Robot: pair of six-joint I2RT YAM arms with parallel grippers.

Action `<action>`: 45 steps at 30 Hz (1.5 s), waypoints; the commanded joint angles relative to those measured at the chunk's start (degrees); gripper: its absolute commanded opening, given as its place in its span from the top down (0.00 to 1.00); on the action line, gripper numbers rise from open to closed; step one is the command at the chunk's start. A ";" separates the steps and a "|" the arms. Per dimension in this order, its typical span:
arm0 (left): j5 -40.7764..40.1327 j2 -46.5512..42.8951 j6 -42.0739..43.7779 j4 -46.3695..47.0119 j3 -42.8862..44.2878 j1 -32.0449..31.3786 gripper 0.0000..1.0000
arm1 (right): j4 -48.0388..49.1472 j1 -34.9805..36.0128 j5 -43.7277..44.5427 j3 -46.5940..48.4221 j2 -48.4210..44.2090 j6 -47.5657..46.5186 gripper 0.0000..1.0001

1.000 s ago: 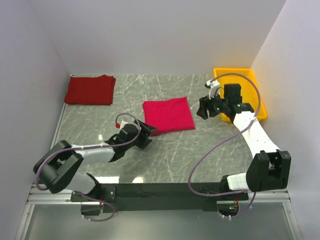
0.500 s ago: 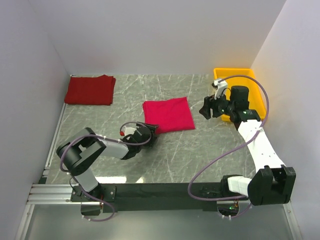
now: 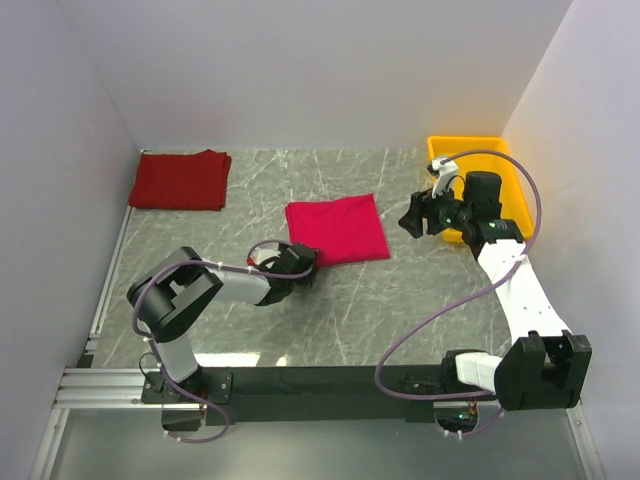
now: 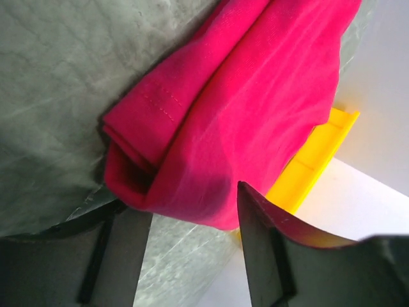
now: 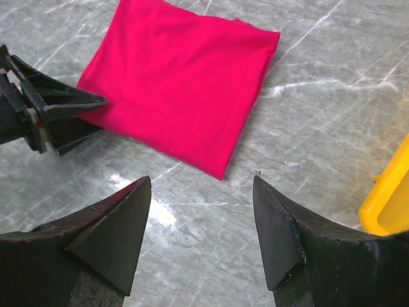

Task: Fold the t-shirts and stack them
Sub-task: Fold the tshirt

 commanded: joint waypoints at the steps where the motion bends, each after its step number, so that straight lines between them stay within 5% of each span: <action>1: -0.60 4.17 -13.03 -13.59 -1.06 0.09 0.40 | 0.85 -0.42 -1.29 1.46 -1.29 1.02 0.28; 10: 0.37 7.16 -10.58 -7.35 -2.02 2.37 0.65 | -0.90 -2.01 -1.55 1.29 -3.66 0.76 0.28; 15: 0.54 6.89 -7.60 -2.43 -3.61 4.04 0.99 | -1.61 -2.27 -1.99 0.41 -5.42 0.76 0.28; 23: 4.15 1.99 7.61 18.05 -9.67 7.91 1.00 | -3.01 -2.53 -2.34 -0.38 -6.83 -0.03 0.29; 32: 4.05 -9.79 25.62 10.58 -5.10 10.11 1.00 | -2.31 -2.80 -3.30 -1.35 -7.09 0.06 0.29; 45: 9.94 -19.56 31.44 4.97 -1.06 16.00 1.00 | -1.70 -2.89 -4.19 -0.65 -5.78 0.15 0.29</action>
